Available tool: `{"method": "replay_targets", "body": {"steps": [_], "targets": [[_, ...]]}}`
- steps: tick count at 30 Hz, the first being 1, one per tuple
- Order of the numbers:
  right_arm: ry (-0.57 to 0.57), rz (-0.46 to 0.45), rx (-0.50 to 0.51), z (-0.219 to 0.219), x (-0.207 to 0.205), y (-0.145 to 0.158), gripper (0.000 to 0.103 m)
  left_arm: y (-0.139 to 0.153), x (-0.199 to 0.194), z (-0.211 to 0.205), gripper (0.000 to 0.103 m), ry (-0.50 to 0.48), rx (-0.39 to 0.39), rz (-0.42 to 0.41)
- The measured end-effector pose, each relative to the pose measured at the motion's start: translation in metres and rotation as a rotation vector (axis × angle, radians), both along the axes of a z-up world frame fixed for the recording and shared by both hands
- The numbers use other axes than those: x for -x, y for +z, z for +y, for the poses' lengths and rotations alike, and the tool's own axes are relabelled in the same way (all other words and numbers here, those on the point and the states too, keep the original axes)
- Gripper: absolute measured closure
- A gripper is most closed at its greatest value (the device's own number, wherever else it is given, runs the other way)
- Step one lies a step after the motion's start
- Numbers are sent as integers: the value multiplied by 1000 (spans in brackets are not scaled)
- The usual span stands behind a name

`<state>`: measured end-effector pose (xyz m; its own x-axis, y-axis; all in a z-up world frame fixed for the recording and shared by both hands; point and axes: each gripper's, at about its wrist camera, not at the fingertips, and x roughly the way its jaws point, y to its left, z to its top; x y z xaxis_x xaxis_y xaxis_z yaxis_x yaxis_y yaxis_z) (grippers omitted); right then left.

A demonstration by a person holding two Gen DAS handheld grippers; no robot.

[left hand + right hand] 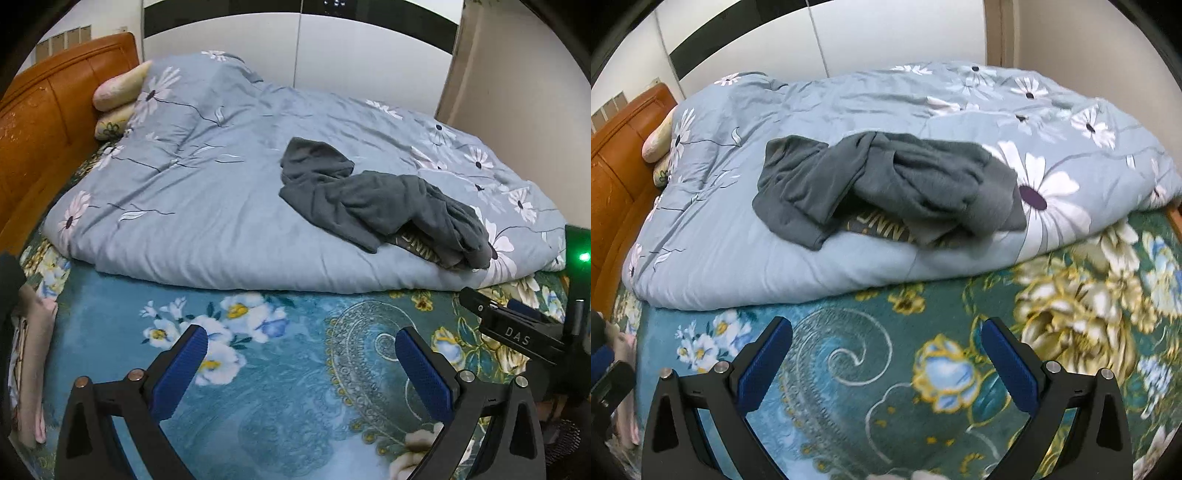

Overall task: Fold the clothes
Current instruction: 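Move both grippers toward the dark grey garment on the duvet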

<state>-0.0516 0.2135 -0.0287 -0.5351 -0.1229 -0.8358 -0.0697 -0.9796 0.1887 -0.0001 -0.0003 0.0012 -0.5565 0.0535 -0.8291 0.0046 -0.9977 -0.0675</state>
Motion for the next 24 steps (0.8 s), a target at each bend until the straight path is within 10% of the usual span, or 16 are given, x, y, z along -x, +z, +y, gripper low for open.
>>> {"method": "replay_targets", "body": {"steps": [16, 24], "targets": [[0, 89, -84, 2, 14, -10, 1, -7, 23, 1, 0, 38, 16, 70], [54, 91, -156, 6, 8, -71, 1, -20, 11, -9, 0, 54, 6, 65]]}}
